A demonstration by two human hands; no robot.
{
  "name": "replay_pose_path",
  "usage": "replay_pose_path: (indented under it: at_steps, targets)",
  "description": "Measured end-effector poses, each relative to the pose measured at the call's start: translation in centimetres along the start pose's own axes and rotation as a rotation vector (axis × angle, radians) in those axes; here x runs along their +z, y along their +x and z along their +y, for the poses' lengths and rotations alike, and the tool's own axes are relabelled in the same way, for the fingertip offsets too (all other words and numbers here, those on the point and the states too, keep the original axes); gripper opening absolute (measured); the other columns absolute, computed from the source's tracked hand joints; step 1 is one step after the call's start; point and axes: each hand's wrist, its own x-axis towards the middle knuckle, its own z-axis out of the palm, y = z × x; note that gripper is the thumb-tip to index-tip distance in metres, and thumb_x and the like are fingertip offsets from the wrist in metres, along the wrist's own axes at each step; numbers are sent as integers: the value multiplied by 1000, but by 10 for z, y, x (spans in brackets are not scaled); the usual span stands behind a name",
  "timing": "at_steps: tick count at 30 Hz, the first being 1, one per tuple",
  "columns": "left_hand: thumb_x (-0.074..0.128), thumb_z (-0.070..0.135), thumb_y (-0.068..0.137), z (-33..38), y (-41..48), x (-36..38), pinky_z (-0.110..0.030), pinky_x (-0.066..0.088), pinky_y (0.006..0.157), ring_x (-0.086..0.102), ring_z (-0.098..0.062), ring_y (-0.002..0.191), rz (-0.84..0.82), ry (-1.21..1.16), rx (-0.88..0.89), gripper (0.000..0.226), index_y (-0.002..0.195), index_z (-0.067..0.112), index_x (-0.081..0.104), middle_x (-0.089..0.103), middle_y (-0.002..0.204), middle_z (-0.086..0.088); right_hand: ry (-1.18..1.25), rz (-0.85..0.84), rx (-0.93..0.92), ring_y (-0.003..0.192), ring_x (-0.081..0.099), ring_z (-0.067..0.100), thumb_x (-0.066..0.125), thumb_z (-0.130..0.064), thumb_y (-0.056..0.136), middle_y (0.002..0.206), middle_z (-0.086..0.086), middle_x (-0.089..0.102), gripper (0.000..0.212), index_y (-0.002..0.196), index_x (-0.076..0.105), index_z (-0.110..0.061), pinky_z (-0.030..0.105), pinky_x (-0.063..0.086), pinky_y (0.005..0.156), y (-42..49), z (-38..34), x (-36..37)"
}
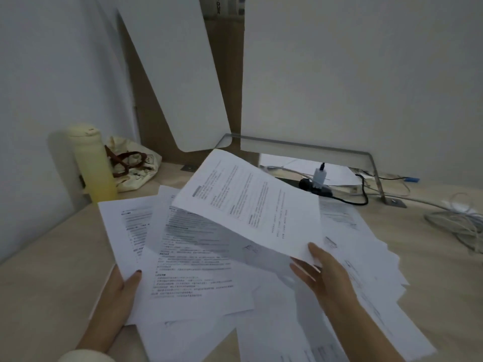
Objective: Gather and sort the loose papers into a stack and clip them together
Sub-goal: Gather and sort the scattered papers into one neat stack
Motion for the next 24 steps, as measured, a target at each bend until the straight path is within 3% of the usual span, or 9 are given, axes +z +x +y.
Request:
replay_pose_path:
  at_steps: [2, 5, 11, 12, 15, 17, 19, 21, 24]
  targets:
    - [45, 10, 95, 0, -2, -2, -50, 32, 110, 45, -30, 127, 8, -22, -19, 45, 140, 10, 38, 47, 140, -11, -241, -70, 40, 76, 69, 30, 59, -15, 89, 87, 14, 69, 8, 90, 62, -7, 32, 61, 54, -18, 17, 11]
    - [47, 13, 95, 3, -5, -5, -49, 35, 108, 47, -28, 126, -4, -54, -34, 47, 141, 15, 37, 50, 137, -7, -649, -255, 137, 58, 67, 23, 57, -24, 90, 76, 16, 74, 27, 90, 67, 1, 28, 57, 53, -36, 31, 29]
    - [45, 13, 96, 5, -6, -4, -38, 39, 99, 46, -26, 124, -20, -51, -47, 50, 144, 15, 31, 48, 134, -5, -1189, -853, 215, 50, 61, 11, 45, -44, 93, 62, 4, 69, 51, 61, 69, -13, 17, 46, 49, -52, 26, 51]
    - [45, 13, 96, 4, -6, -4, -39, 39, 100, 46, -26, 125, -19, -34, -41, 50, 144, 15, 31, 47, 138, -6, -1210, -846, 180, 48, 60, 11, 44, -45, 93, 58, 4, 66, 53, 58, 67, -13, 17, 46, 48, -48, 22, 53]
    - [44, 9, 95, 1, -5, -4, -37, 38, 99, 46, -23, 123, -8, -23, -17, 49, 143, 13, 33, 47, 139, -8, -1156, -593, -35, 46, 56, 11, 47, -37, 94, 53, 3, 62, 47, 57, 64, -12, 20, 49, 53, -21, 13, 59]
    - [43, 6, 95, 2, -5, -4, -34, 37, 98, 47, -19, 118, -11, -32, 6, 48, 142, 13, 35, 49, 135, -6, -1101, -448, -184, 66, 61, 12, 50, -26, 94, 72, 3, 66, 30, 72, 65, -12, 23, 50, 66, 4, 14, 65]
    - [43, 4, 95, 3, -5, -5, -33, 36, 99, 47, -17, 118, -8, -59, 22, 45, 139, 15, 37, 51, 133, -4, -1183, -341, -263, 93, 59, 15, 53, -26, 92, 101, 2, 64, 18, 100, 62, -14, 25, 45, 79, 28, 19, 71]
    - [43, 6, 95, 1, -6, -7, -34, 36, 101, 49, -16, 119, -2, -110, 21, 42, 133, 22, 41, 54, 128, 2, -1271, -298, -236, 115, 52, 20, 57, -32, 89, 128, 6, 53, 45, 129, 48, -13, 28, 40, 90, 48, 26, 78]
    - [46, 9, 95, -1, -7, -10, -42, 38, 105, 54, -15, 118, -22, -208, -20, 36, 126, 28, 48, 60, 122, 11, -1213, -305, -94, 127, 45, 27, 63, -38, 84, 144, 10, 40, 78, 146, 22, -12, 35, 38, 99, 62, 32, 96]
